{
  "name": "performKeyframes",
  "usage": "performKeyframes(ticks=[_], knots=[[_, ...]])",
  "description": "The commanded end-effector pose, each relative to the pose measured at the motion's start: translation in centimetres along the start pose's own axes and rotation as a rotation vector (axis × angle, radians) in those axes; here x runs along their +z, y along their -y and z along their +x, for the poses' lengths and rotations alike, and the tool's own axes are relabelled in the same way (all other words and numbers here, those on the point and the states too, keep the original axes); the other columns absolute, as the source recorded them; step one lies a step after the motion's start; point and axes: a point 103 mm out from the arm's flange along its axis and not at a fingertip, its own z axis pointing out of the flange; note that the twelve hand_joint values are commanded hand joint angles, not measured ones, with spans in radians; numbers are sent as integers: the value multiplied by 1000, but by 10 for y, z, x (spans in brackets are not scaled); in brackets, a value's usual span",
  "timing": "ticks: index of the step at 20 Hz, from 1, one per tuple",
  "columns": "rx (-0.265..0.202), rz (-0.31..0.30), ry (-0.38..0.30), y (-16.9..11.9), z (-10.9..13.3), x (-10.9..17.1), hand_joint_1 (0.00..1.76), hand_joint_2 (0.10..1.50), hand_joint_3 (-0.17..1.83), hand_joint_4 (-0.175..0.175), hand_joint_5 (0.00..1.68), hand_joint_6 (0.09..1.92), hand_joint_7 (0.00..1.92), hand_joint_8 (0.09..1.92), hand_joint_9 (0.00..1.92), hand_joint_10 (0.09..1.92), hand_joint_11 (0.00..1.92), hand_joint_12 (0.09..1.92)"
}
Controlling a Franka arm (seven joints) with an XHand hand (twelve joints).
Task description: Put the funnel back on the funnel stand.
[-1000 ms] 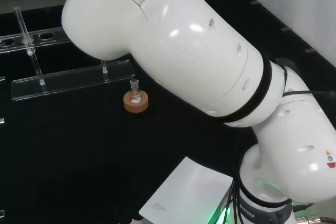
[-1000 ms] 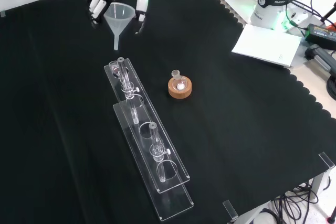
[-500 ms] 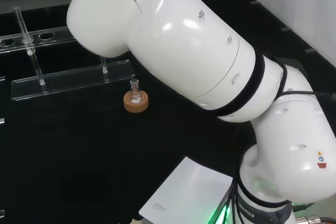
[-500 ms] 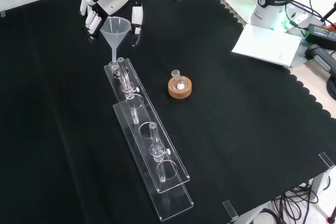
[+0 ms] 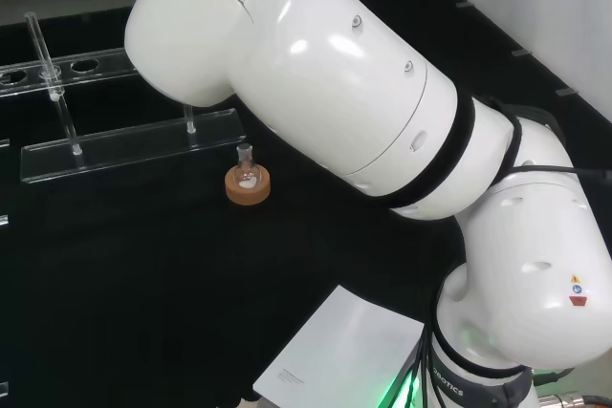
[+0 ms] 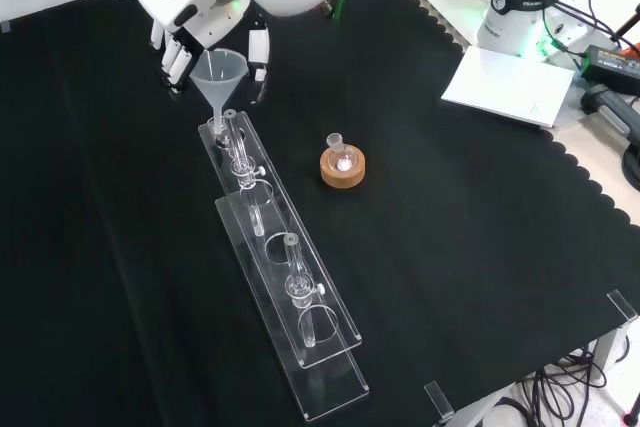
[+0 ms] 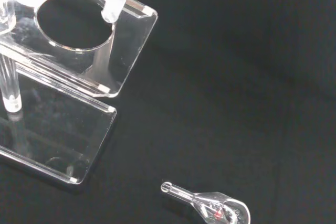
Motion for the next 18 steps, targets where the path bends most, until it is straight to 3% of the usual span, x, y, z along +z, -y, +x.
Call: performKeyframes(ticks=[1,12,18], knots=[[-10,11,0,-3,6,7,690,819,401,-56,592,665,697,682,1259,298,860,1089],[-30,49,3,-20,17,24,692,815,404,-55,586,663,690,682,1247,294,859,1087],[-47,65,-1,-23,25,32,672,796,407,-54,464,586,603,703,1091,287,788,1141]])
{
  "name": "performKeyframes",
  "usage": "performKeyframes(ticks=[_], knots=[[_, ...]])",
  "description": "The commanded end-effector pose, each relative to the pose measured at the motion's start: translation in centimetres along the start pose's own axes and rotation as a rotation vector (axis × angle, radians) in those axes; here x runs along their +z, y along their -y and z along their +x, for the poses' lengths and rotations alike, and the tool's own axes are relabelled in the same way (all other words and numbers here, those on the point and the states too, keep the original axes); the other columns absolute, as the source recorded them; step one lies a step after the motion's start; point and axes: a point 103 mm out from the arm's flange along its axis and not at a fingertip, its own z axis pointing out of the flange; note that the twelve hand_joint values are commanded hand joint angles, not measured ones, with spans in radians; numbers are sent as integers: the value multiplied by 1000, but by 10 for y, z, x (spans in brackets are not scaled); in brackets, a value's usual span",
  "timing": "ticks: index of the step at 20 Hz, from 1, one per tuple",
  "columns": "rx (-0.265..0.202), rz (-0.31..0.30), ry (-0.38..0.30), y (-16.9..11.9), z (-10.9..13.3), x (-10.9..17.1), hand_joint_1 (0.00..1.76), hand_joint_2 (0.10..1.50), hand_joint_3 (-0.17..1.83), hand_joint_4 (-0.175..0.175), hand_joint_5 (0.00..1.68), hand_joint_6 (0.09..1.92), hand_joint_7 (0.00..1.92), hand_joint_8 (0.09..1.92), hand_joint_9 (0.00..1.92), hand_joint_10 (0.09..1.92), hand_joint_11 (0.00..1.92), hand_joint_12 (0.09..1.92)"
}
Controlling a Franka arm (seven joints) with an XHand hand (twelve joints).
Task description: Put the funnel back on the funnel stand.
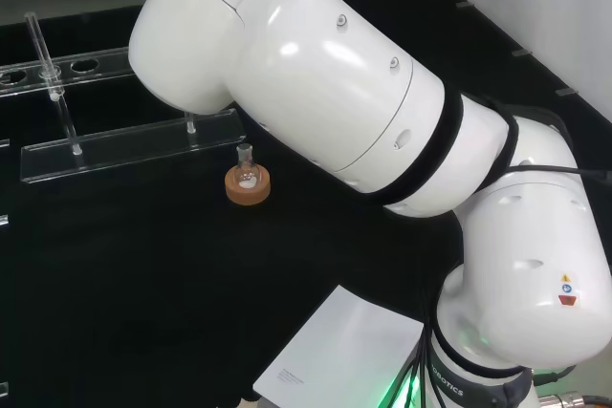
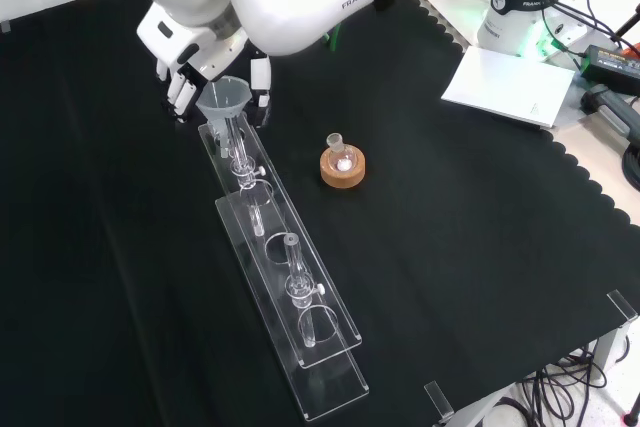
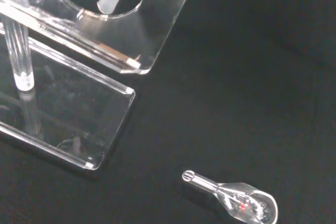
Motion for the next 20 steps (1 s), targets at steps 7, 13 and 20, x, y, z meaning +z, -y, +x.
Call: performKeyframes(ticks=[7,13,20], knots=[[-34,33,-31,8,8,11,513,704,281,-16,145,87,38,532,315,649,401,1374],[-14,-39,-40,33,2,4,447,696,163,-6,68,87,0,357,128,792,287,1439],[38,-134,-81,80,-11,-2,477,747,125,-18,118,87,6,613,194,789,311,1433]])
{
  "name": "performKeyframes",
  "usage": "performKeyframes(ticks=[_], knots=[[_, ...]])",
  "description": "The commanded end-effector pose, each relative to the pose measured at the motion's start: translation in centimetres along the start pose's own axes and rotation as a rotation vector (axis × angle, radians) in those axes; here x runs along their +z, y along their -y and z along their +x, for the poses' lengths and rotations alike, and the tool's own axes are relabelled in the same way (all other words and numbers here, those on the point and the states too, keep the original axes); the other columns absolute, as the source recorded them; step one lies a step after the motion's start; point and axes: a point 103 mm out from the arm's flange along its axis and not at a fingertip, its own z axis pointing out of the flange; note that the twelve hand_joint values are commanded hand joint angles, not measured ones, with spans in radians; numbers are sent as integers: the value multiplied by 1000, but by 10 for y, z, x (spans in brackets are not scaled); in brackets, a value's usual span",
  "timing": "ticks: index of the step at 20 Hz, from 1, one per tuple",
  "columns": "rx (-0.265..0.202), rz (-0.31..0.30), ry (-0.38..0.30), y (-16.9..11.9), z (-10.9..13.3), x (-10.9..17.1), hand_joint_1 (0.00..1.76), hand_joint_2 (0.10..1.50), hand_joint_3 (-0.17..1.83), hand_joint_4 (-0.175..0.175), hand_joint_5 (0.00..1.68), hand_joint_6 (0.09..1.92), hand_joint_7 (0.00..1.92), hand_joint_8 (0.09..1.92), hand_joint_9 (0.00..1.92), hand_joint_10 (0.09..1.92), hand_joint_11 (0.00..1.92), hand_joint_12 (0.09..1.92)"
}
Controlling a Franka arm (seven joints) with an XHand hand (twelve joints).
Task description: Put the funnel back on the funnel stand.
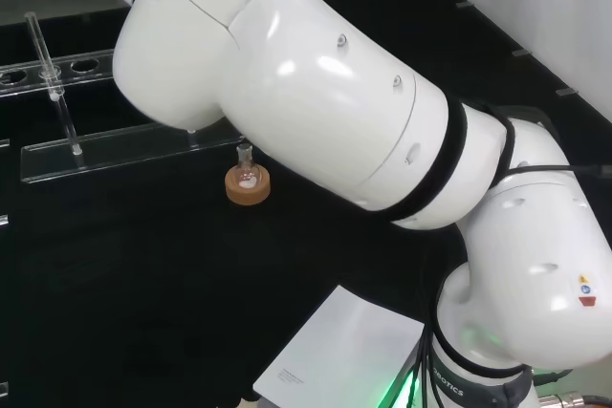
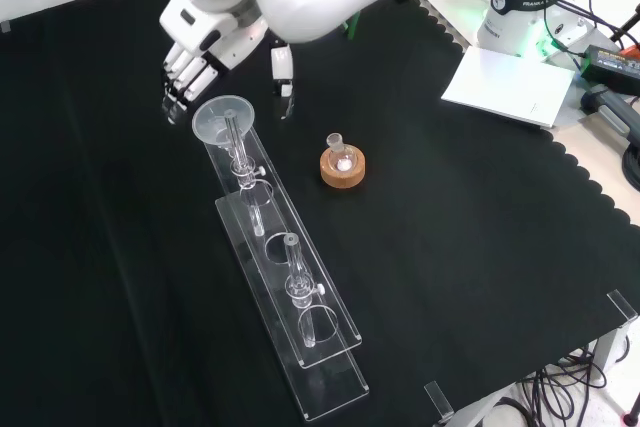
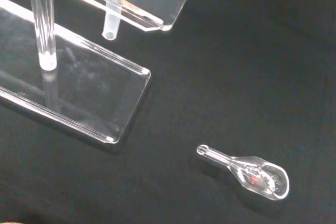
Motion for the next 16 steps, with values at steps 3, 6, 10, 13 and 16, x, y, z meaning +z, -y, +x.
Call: performKeyframes(ticks=[3,6,10,13,16], knots=[[65,-140,-81,68,-20,-10,539,798,143,-21,151,87,37,660,263,758,321,1428],[91,-149,-106,85,-25,-7,566,822,155,-23,172,87,59,674,297,746,326,1427],[127,-150,-145,105,-32,2,570,833,161,-24,187,87,96,689,324,743,334,1426],[143,-155,-169,117,-35,8,570,833,167,-25,193,87,112,686,348,716,341,1417],[161,-160,-188,128,-39,14,567,834,170,-26,197,87,119,686,359,710,342,1415]])
